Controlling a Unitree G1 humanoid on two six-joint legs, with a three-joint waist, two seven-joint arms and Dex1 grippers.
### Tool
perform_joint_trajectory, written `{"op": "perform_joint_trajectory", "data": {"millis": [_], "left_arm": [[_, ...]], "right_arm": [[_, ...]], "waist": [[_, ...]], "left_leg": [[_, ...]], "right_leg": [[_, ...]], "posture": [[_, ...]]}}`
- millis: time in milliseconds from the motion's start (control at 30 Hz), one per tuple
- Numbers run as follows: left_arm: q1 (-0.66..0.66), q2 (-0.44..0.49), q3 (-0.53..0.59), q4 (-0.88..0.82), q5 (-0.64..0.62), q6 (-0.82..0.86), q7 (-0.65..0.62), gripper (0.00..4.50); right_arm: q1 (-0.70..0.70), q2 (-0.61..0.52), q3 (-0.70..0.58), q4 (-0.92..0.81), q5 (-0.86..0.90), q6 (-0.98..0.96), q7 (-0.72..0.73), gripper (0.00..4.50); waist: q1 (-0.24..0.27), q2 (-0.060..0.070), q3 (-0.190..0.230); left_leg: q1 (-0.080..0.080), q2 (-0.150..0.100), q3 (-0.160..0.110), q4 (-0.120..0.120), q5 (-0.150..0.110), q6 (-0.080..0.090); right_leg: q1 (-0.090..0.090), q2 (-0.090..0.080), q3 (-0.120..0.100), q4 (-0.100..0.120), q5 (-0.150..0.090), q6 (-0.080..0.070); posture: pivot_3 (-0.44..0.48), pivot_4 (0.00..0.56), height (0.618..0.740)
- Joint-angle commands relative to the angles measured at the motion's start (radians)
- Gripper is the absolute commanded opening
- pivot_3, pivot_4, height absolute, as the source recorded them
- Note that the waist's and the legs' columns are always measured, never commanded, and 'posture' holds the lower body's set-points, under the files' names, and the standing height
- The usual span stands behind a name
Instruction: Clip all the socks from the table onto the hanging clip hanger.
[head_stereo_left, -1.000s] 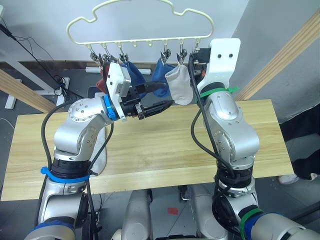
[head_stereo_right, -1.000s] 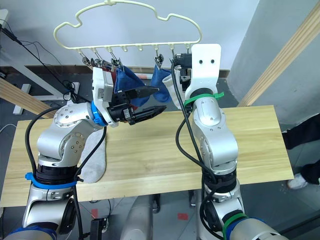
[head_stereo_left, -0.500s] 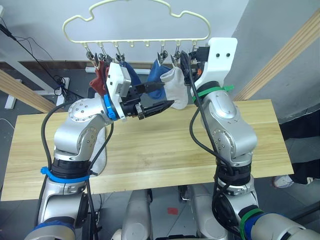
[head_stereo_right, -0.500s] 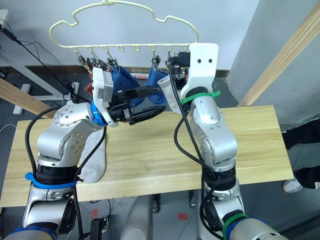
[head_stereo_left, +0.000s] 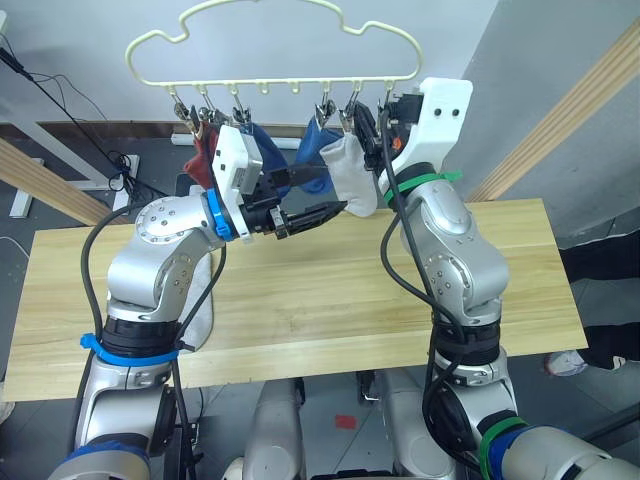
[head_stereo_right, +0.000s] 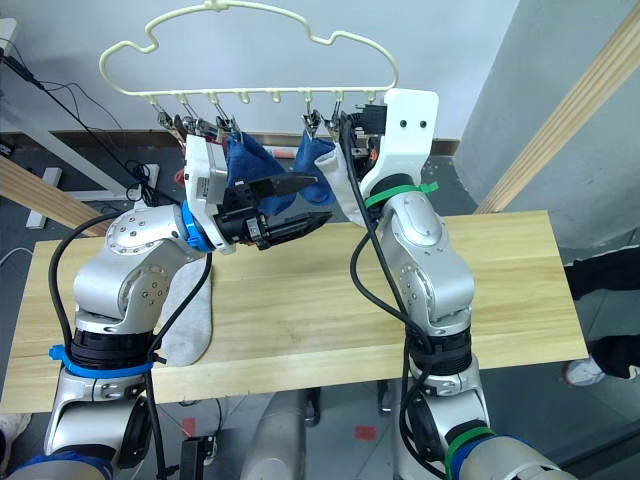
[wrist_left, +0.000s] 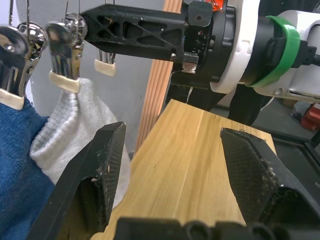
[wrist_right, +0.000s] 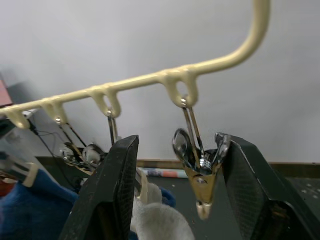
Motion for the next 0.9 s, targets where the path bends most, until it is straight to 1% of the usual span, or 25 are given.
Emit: {"op": "perform_joint_trajectory", "data": {"millis": [33,133,300,433,700,900], "left_arm": [[0.000,0.010,0.006,-0.032,-0.006,-0.016,-0.010,3.29],[0.001,0.012,0.007,-0.034,-0.007,-0.014,-0.011,3.29],[0.005,0.014,0.007,-0.036,-0.006,-0.015,-0.010,3.29],[0.007,0.016,0.009,-0.038,-0.007,-0.013,-0.008,3.29],[0.009,0.015,0.008,-0.036,-0.005,-0.017,-0.006,3.29],[0.007,0.012,0.008,-0.036,-0.004,-0.019,-0.002,3.29]], "right_arm": [[-0.008,-0.009,-0.009,-0.033,0.042,-0.039,0.051,2.52],[-0.010,-0.023,-0.020,-0.033,0.074,-0.044,0.088,2.52],[-0.004,-0.033,-0.047,-0.022,0.111,-0.030,0.105,2.52],[0.004,-0.090,-0.023,-0.020,0.072,-0.017,0.105,2.52],[0.030,-0.113,0.011,-0.062,0.068,-0.049,0.123,2.52],[0.066,-0.172,0.048,-0.136,0.011,-0.068,0.123,2.52]], "waist": [[0.000,0.000,0.000],[0.001,0.000,0.000],[0.001,0.000,0.000],[0.002,0.000,0.000],[0.002,0.000,0.000],[0.004,0.000,0.000]], "left_leg": [[0.000,0.000,0.000,0.000,0.000,0.000],[0.000,0.000,0.000,0.000,0.000,0.000],[0.000,0.000,0.000,0.000,0.000,0.000],[0.000,0.000,0.000,0.000,0.000,0.000],[0.000,0.000,0.000,0.000,0.000,0.000],[0.000,0.000,0.000,0.000,0.000,0.000]], "right_leg": [[0.000,0.000,0.000,0.000,0.000,0.000],[0.000,0.000,0.000,0.000,0.000,0.000],[0.000,0.000,0.000,0.000,0.000,0.000],[0.000,0.000,0.000,0.000,0.000,0.000],[0.000,0.000,0.000,0.000,0.000,0.000],[0.000,0.000,0.000,0.000,0.000,0.000]], "posture": [[-0.033,0.431,0.740],[-0.030,0.433,0.740],[-0.030,0.433,0.740],[-0.025,0.435,0.740],[-0.028,0.436,0.740],[-0.028,0.437,0.740]]}}
